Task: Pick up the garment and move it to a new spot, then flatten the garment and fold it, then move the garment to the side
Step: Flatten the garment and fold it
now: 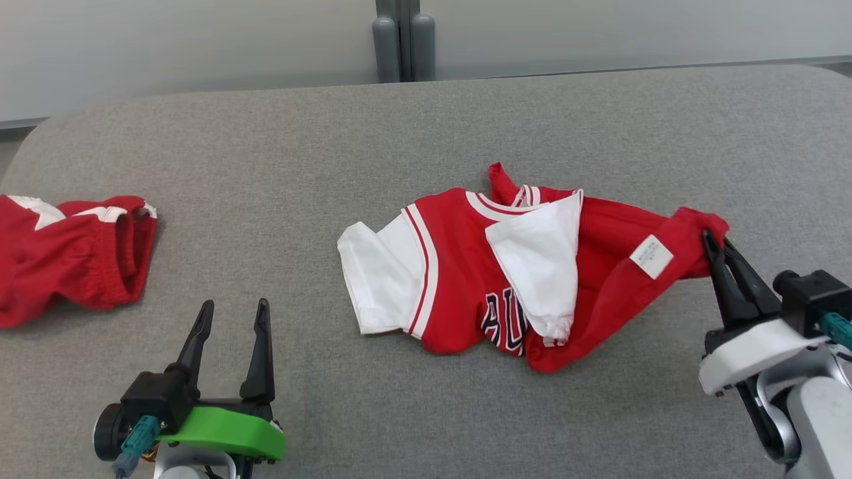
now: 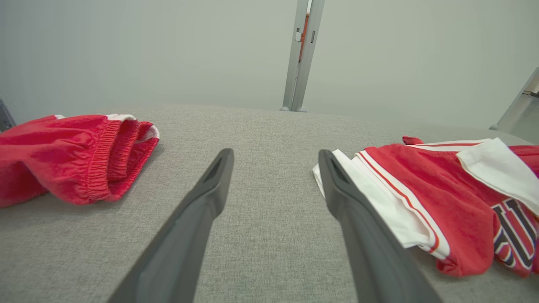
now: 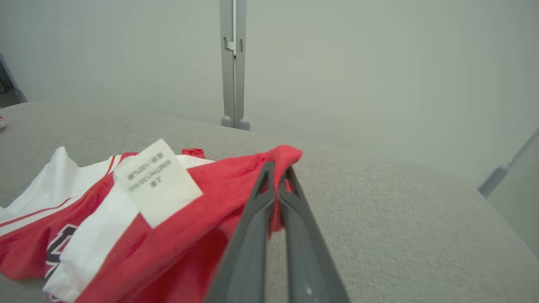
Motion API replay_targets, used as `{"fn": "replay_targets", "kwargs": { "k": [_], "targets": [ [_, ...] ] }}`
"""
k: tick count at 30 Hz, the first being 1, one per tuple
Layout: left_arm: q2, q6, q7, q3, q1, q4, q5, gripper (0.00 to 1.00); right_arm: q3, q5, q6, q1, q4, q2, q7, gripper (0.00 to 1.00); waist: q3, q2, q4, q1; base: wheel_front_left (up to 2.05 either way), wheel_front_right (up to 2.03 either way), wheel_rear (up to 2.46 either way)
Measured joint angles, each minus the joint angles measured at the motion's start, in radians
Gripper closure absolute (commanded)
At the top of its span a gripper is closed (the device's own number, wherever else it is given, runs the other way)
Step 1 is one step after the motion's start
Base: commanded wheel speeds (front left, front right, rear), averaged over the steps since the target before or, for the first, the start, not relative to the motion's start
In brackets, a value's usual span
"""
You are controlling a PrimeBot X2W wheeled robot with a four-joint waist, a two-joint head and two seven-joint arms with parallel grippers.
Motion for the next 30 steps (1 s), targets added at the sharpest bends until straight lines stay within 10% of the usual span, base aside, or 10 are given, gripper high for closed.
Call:
{"fn": "replay_targets", "kwargs": {
  "k": [8,9,10,30],
  "targets": [
    [0.009,0.000,0.000,-0.006,-0.004,0.001,0.000,0.00,-0.176,0.000,0.000,0.148,0.040,0.102,-0.003,1.00,-0.002,0.0000,0.003,0.0000,0.00,0.00,0.00],
    [0.009,0.000,0.000,-0.005,-0.003,0.001,0.000,0.00,-0.191,-0.004,0.000,0.158,0.052,0.111,-0.008,0.39,-0.003,0.0000,0.005,0.0000,0.00,0.00,0.00],
    [0.009,0.000,0.000,-0.004,-0.002,0.001,0.000,0.00,-0.200,-0.010,0.000,0.163,0.061,0.117,-0.009,0.00,-0.005,0.0000,0.005,0.0000,0.00,0.00,0.00],
    [0.023,0.000,0.000,-0.015,-0.012,-0.001,0.005,0.00,-0.198,-0.071,0.000,0.156,-0.119,0.227,-0.083,0.00,-0.008,0.0000,0.006,0.0000,0.00,0.00,0.00]
  ]
}}
